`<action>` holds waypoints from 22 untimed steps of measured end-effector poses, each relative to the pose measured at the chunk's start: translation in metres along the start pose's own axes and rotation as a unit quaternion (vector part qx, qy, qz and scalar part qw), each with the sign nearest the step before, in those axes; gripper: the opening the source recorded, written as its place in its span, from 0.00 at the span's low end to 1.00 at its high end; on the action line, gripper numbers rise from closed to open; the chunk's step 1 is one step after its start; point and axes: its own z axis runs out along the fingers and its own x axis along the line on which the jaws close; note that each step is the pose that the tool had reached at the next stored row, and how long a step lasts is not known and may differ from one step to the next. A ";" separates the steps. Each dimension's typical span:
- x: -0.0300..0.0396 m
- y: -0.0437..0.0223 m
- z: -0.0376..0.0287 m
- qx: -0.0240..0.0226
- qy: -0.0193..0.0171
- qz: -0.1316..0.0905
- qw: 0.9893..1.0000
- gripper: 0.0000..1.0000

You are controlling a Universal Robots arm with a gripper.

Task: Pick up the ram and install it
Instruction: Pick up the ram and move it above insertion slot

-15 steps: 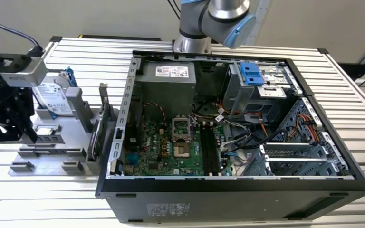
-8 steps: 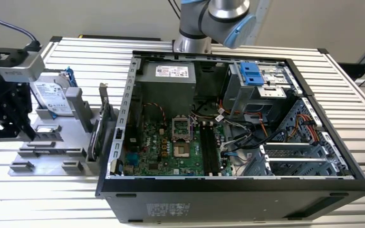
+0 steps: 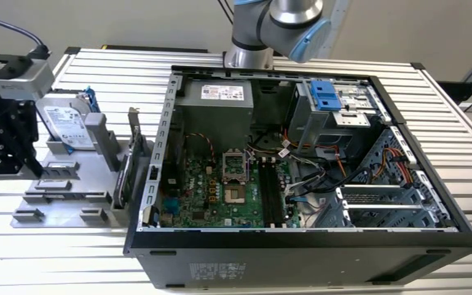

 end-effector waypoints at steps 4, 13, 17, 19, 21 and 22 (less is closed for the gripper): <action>-0.0002 0.0001 -0.0040 0.000 0.000 0.000 1.000 0.00; -0.0007 0.0004 -0.0153 0.000 0.000 0.000 1.000 0.00; -0.0010 0.0006 -0.0203 0.000 0.000 0.000 1.000 0.00; -0.0011 0.0006 -0.0228 0.000 0.000 0.000 1.000 0.00; -0.0012 0.0007 -0.0252 0.000 0.000 0.000 1.000 0.00; -0.0013 0.0007 -0.0264 0.000 0.000 0.000 1.000 0.00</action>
